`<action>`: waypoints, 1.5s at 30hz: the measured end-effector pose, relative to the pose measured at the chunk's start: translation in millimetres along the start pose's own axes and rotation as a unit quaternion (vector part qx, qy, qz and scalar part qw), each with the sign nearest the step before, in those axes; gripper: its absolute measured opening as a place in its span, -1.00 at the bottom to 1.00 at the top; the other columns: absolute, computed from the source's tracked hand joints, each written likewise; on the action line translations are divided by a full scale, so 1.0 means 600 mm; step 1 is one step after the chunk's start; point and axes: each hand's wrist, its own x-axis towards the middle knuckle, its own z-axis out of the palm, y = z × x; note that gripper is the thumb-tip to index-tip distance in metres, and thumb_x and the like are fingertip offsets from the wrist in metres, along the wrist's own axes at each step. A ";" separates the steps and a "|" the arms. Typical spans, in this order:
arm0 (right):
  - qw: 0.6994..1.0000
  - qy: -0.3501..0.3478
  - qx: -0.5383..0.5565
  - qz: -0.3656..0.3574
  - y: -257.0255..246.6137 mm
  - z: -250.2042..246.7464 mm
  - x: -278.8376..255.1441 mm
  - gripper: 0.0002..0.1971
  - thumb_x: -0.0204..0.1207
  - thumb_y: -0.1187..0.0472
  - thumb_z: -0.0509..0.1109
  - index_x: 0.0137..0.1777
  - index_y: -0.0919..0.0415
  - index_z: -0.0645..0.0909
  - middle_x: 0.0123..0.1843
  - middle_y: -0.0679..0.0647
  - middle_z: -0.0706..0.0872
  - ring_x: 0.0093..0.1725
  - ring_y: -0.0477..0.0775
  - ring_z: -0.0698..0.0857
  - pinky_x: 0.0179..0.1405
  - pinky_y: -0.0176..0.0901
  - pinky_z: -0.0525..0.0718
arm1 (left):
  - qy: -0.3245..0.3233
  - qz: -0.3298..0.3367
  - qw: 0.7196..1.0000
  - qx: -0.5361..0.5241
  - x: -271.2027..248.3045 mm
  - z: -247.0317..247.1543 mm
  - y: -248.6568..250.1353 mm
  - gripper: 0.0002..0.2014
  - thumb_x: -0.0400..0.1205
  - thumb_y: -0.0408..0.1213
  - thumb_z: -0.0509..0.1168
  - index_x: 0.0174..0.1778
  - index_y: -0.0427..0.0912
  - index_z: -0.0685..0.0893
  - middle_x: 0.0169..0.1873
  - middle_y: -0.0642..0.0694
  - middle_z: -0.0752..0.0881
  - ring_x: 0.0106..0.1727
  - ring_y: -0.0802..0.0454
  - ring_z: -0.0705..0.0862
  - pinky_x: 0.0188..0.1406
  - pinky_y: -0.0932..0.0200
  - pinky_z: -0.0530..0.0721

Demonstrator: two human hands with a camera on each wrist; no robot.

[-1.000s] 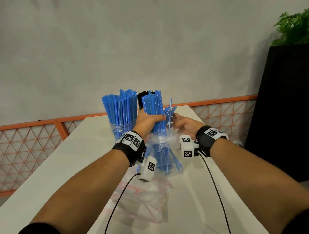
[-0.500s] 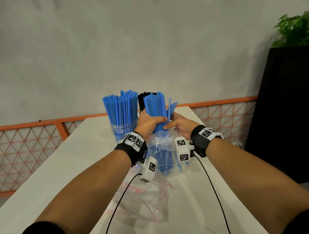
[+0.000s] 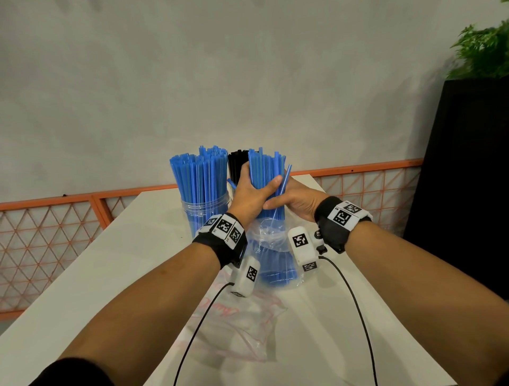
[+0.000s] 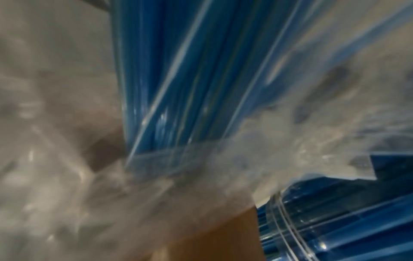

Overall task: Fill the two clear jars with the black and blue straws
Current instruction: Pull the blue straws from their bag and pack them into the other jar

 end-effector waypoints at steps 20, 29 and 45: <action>0.978 0.196 0.018 -0.066 0.027 0.034 0.004 -0.36 0.35 0.61 0.46 0.44 0.29 0.48 0.24 0.27 0.72 0.27 0.14 0.71 0.30 0.14 0.68 | -0.082 -0.048 0.995 0.030 -0.016 0.012 0.036 -0.40 0.72 -0.02 0.23 0.61 -0.18 0.24 0.37 -0.11 0.58 0.30 0.18 0.64 0.33 0.24 0.64; 0.966 0.247 0.036 -0.068 0.022 0.019 0.000 -0.48 0.34 0.58 0.48 0.30 0.28 0.58 0.11 0.29 0.77 0.11 0.16 0.79 0.07 0.11 0.79 | -0.180 -0.091 0.978 0.062 -0.018 0.000 0.066 -0.40 0.76 0.12 0.08 0.69 -0.07 0.23 0.51 -0.08 0.54 0.53 0.02 0.51 0.60 -0.12 0.42; 0.966 0.254 0.020 -0.047 0.028 0.006 0.006 -0.60 0.30 0.48 0.60 0.12 0.23 0.66 -0.02 0.17 0.81 0.01 0.14 0.82 -0.03 0.03 0.80 | -0.055 -0.117 0.891 0.435 -0.049 -0.079 0.051 -0.65 0.63 -0.19 0.26 -0.46 -0.12 0.35 -0.53 0.00 0.40 -0.51 0.07 0.38 -0.56 0.21 0.30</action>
